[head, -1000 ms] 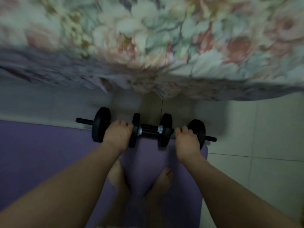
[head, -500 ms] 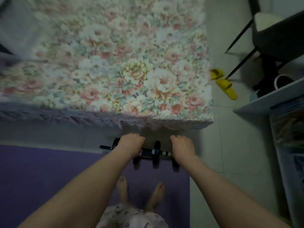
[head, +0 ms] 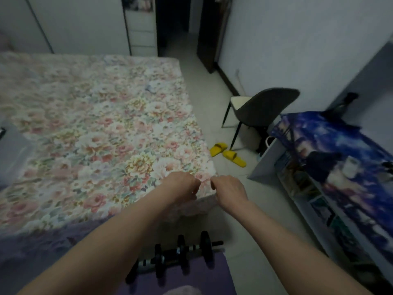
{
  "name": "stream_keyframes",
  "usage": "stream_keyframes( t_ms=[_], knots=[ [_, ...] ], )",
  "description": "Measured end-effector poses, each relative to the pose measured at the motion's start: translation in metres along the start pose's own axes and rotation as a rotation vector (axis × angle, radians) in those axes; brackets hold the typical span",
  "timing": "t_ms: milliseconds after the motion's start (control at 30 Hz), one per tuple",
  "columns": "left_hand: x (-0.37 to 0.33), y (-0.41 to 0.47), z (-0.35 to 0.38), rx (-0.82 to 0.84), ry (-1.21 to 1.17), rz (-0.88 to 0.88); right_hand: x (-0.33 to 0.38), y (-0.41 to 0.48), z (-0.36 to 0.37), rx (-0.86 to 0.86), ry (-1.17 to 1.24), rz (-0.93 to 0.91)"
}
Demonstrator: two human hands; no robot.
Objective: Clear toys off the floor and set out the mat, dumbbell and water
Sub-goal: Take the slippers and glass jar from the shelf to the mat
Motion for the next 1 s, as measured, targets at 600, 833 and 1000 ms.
stream_keyframes(
  t_ms=[600,833,1000],
  knots=[
    [-0.186,0.015,-0.187,-0.377,0.252,0.547,-0.124,-0.201,-0.14,-0.3,-0.152,0.516],
    [-0.333,0.029,-0.225,-0.492,0.233,0.777,-0.214,-0.311,-0.155,-0.395,-0.161,0.714],
    [-0.455,0.05,-0.236,-0.527,0.253,0.909,-0.289,-0.404,-0.149,-0.416,-0.109,0.849]
  ],
)
Point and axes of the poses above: each hand's wrist, its own y-axis towards the middle knuckle, its own z-axis out of the palm, x = y × z, the point moved 6 cm from there along y, towards the middle knuckle, and after that the axes turned 13 degrees about y, right-handed, at the moved point
